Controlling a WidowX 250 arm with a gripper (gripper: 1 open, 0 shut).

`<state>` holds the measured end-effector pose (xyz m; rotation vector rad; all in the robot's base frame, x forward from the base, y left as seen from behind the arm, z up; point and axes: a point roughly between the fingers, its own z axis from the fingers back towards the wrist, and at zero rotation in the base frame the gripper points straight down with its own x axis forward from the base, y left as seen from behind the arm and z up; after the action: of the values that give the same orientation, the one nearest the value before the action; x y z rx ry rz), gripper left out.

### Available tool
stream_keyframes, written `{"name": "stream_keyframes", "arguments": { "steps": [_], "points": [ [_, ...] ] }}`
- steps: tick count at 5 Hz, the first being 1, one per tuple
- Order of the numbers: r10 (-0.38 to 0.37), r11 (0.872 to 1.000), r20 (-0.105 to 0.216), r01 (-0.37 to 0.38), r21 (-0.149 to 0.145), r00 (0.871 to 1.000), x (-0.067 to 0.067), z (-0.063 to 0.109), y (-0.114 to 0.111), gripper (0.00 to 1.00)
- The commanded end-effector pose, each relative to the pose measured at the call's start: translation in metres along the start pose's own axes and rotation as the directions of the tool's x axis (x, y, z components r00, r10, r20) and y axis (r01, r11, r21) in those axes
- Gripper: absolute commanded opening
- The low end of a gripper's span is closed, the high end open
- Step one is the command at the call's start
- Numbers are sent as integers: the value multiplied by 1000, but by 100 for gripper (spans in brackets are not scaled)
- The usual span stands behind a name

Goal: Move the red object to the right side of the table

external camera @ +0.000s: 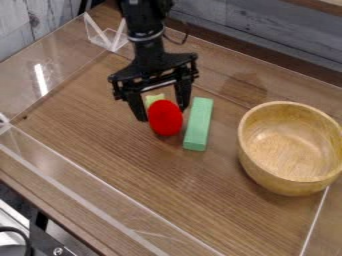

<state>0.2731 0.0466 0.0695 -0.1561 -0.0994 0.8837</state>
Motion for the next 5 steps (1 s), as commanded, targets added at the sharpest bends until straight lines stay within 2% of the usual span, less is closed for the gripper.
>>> {"name": "stream_keyframes", "arguments": {
  "steps": [1,2,3,4,5],
  "points": [
    [72,997,65,-70,-44,995,8,1,-5,100],
    [100,994,110,-95,-52,989,10,-3,-8,100],
    [37,998,154,-30,-46,987,6,-3,-8,100],
    [-47,997,181,56,-45,982,1,4,-14,100],
    [-120,991,203,129,-35,972,-6,3,-25,100]
  ]
}}
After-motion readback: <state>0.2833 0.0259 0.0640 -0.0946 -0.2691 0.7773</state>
